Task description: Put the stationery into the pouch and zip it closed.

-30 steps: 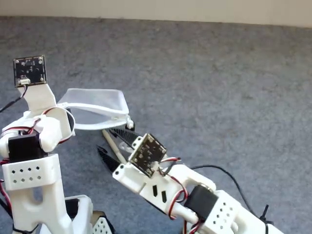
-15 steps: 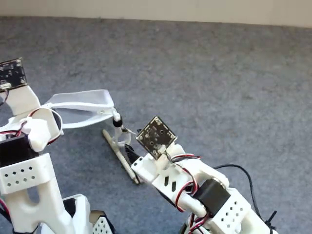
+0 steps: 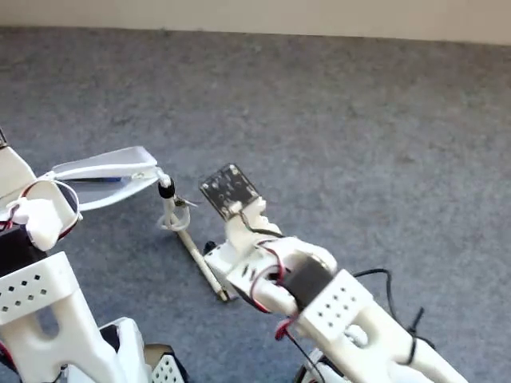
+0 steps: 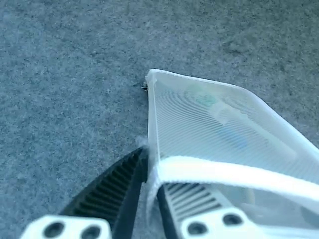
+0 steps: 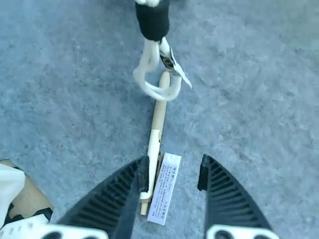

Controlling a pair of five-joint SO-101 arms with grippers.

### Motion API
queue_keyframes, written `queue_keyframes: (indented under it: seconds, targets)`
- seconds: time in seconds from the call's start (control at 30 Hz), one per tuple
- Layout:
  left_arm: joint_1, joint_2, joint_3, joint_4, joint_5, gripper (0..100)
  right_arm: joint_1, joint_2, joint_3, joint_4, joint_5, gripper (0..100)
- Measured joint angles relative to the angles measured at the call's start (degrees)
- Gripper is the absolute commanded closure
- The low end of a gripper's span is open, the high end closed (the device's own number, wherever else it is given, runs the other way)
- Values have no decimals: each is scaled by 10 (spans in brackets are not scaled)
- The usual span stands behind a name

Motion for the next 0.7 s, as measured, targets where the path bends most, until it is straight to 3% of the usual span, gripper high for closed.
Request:
queue_keyframes:
  seconds: [0.7]
  targets:
    - [0, 0, 0, 0, 0, 989, -1, 342, -115, 0, -4, 843]
